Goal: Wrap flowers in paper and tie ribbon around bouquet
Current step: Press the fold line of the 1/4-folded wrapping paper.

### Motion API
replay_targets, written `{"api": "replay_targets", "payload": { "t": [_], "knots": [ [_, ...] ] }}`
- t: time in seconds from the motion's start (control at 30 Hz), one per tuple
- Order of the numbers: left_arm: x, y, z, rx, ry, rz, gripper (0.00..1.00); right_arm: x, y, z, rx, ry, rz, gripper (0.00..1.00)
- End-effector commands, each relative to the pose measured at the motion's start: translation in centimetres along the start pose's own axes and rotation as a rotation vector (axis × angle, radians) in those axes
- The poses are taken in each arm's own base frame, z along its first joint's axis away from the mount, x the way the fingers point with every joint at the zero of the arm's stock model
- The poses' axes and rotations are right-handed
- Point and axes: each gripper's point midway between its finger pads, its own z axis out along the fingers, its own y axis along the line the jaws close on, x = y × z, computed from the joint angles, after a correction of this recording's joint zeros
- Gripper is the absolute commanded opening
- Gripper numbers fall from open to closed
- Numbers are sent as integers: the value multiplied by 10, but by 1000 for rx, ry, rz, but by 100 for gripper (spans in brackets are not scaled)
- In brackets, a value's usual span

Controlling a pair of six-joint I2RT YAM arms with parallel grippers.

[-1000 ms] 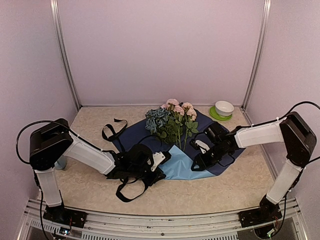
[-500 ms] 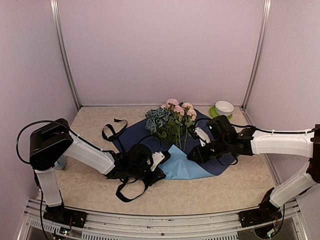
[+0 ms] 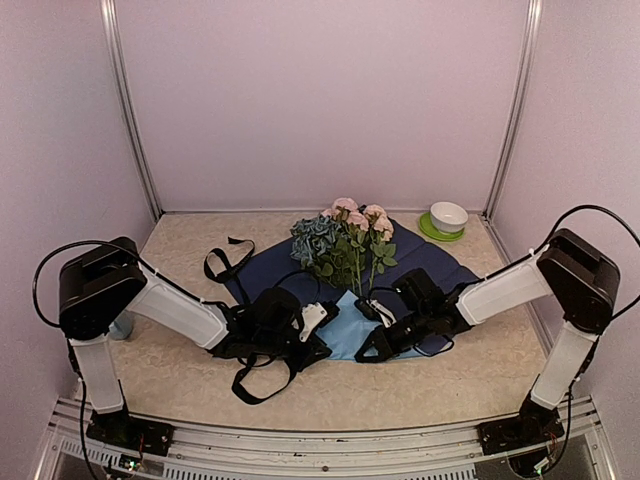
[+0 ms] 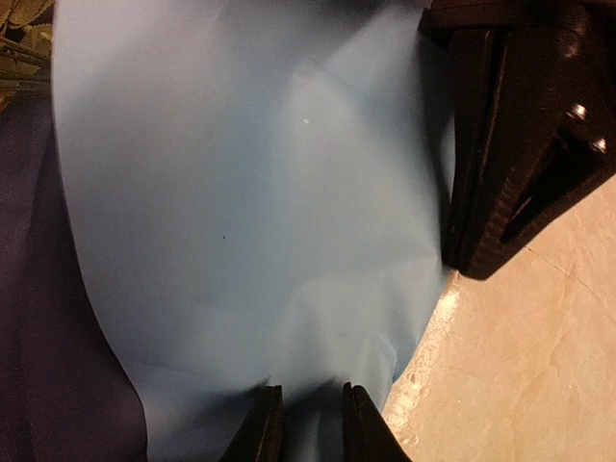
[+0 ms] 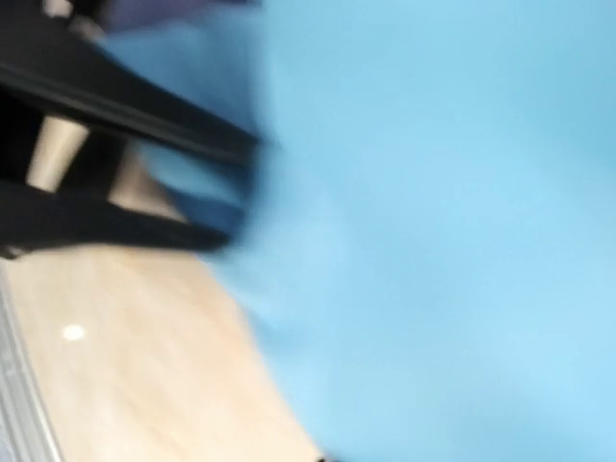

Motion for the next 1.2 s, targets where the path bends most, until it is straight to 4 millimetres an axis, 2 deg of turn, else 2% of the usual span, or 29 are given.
{"api": "replay_targets", "payload": {
  "t": [0.0, 0.17, 0.33, 0.67, 0.87, 1.0, 1.1, 1.17],
  "knots": [
    [40, 1, -5, 11, 122, -36, 22, 9, -38, -15, 48, -14, 104, 0],
    [48, 8, -14, 2, 130, -54, 22, 28, -67, -38, 104, -33, 200, 0],
    [58, 12, -19, -9, 153, -67, 22, 51, -83, -54, 165, -26, 272, 0],
    [75, 15, -22, -24, 191, -76, 21, 53, -114, -92, 222, -113, 409, 0],
    [77, 15, -24, -24, 188, -77, 21, 52, -132, -124, 292, -214, 465, 0],
    [77, 14, -24, -20, 186, -76, 21, 46, -126, -137, 300, -261, 459, 0],
    [76, 14, -24, -19, 184, -74, 21, 27, -121, -152, 351, -304, 416, 0],
    [76, 14, -24, -19, 183, -75, 21, 5, -110, -164, 426, -339, 347, 0]
  ]
}}
